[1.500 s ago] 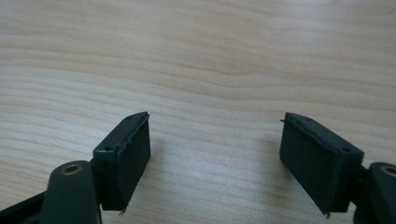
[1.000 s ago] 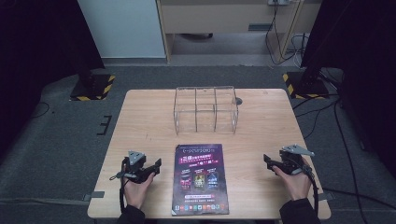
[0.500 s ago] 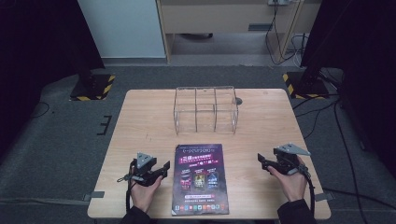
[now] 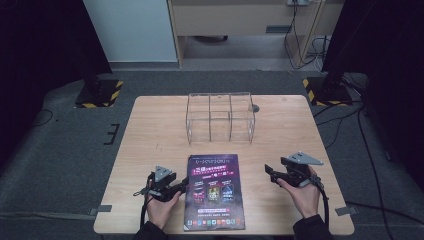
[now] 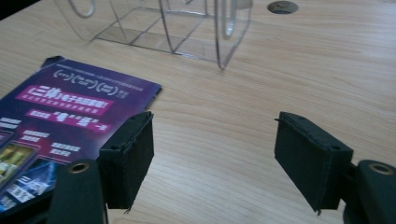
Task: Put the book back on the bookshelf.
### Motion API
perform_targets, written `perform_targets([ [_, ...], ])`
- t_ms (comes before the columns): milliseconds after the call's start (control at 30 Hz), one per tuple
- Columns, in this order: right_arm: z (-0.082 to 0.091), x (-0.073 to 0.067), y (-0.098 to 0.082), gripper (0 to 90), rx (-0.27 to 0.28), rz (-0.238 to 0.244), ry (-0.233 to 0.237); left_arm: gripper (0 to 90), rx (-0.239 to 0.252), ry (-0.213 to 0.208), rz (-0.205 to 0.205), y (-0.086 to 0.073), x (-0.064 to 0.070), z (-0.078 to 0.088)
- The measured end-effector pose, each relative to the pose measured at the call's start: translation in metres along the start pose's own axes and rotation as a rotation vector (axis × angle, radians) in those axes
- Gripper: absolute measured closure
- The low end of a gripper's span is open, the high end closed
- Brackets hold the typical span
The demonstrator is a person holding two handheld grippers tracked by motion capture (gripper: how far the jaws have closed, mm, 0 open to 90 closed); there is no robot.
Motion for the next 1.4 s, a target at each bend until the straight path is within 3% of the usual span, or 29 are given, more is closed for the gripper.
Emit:
perform_targets([
  [333, -0.019, -0.031, 0.000, 30.3, -0.052, 0.041, 0.067, 44.5, -0.026, -0.030, -0.009, -0.003, 0.011, -0.009],
  [733, -0.045, -0.061, -0.005, 33.3, -0.113, 0.087, 0.111, 44.3, -0.056, -0.022, -0.030, -0.005, 0.019, -0.019],
  [1400, -0.072, -0.087, -0.015, 39.0, -0.181, 0.077, 0.150, 41.3, -0.048, 0.012, -0.052, -0.004, 0.023, -0.026],
])
Point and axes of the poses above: each handheld gripper's, and its own axes: z roughly backward along the jaws, y roughly out of its top, x roughly to its right, the point moved 2 cm from there along -z, roughly forward along the jaws, and after that the axes turned 6 degrees about -x, right-handed, at the moved point
